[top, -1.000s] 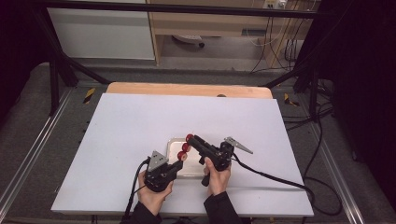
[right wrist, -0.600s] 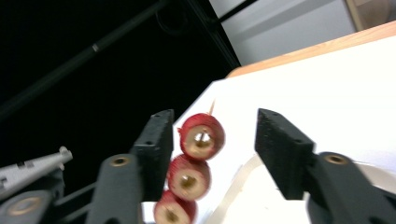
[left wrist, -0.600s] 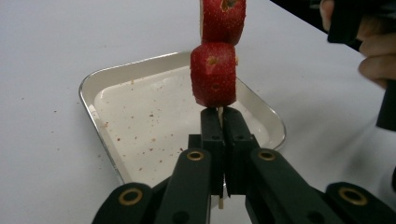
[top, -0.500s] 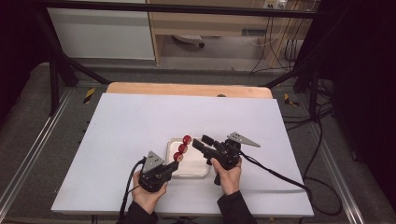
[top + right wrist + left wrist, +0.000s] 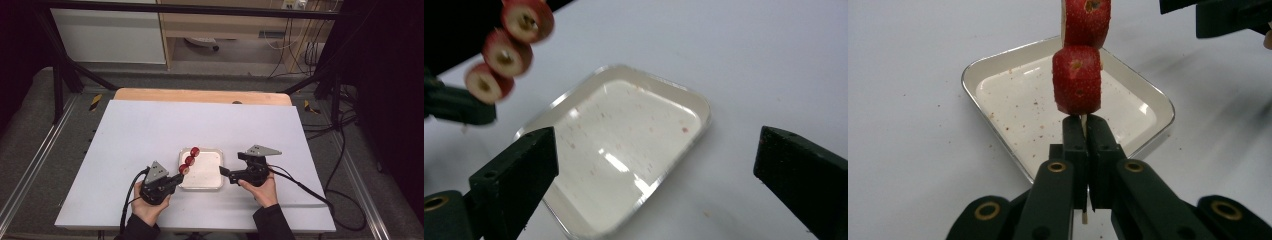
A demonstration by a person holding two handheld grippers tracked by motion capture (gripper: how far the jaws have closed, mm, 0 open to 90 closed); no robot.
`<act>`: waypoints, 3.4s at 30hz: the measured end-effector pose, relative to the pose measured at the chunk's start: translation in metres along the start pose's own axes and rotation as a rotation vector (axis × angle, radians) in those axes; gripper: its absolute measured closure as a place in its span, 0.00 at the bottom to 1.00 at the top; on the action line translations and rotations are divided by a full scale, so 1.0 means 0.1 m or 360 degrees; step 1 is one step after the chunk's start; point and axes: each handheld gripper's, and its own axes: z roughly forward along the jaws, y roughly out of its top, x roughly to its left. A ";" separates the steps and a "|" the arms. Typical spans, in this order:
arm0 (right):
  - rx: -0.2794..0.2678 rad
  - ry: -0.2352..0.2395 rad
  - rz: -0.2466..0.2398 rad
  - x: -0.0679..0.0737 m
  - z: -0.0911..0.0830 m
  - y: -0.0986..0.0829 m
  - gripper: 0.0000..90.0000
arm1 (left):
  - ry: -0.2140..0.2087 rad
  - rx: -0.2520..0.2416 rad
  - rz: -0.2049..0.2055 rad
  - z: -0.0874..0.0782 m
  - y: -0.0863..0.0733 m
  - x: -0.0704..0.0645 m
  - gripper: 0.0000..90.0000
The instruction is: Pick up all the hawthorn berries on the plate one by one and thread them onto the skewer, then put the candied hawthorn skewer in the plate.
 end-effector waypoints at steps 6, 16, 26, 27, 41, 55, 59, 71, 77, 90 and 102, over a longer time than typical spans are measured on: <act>0.0168 -0.0025 -0.0100 -0.11 -0.09 -0.16 0.02 | -0.0015 0.0051 0.0018 -0.06 0.05 0.09 0.98; 0.0214 -0.0078 -0.0158 -0.29 -0.31 -0.35 0.01 | -0.0032 0.0191 0.0063 0.01 0.22 0.23 0.98; 0.0218 -0.0095 -0.0116 -0.46 -0.54 -0.54 0.01 | -0.0024 0.0293 0.0110 0.19 0.40 0.27 0.98; 0.0218 -0.0094 -0.0104 -0.47 -0.56 -0.55 0.01 | -0.0017 0.0310 0.0110 0.22 0.42 0.26 0.98; 0.0236 -0.0122 -0.0108 -0.50 -0.63 -0.64 0.01 | -0.0006 0.0456 0.0065 0.56 0.41 0.23 0.98; 0.0227 -0.0114 -0.0105 -0.51 -0.66 -0.64 0.01 | 0.0007 0.0581 0.0109 0.67 0.28 0.11 0.98; 0.0228 -0.0114 -0.0104 -0.51 -0.65 -0.65 0.01 | 0.0014 0.0594 0.0105 0.67 0.29 0.11 0.97; 0.0228 -0.0115 -0.0097 -0.51 -0.65 -0.64 0.01 | -0.0004 0.0552 0.0138 0.60 0.29 0.13 0.88; 0.0228 -0.0118 -0.0093 -0.51 -0.66 -0.64 0.01 | -0.0076 0.0463 0.0221 0.40 0.30 0.21 0.63; 0.0231 -0.0129 -0.0076 -0.51 -0.66 -0.64 0.01 | -0.0115 0.0379 0.0190 -0.04 0.07 0.60 0.21; 0.0265 -0.0131 -0.0077 -0.51 -0.65 -0.65 0.01 | -0.0063 0.0287 0.0084 -0.35 -0.33 0.90 0.10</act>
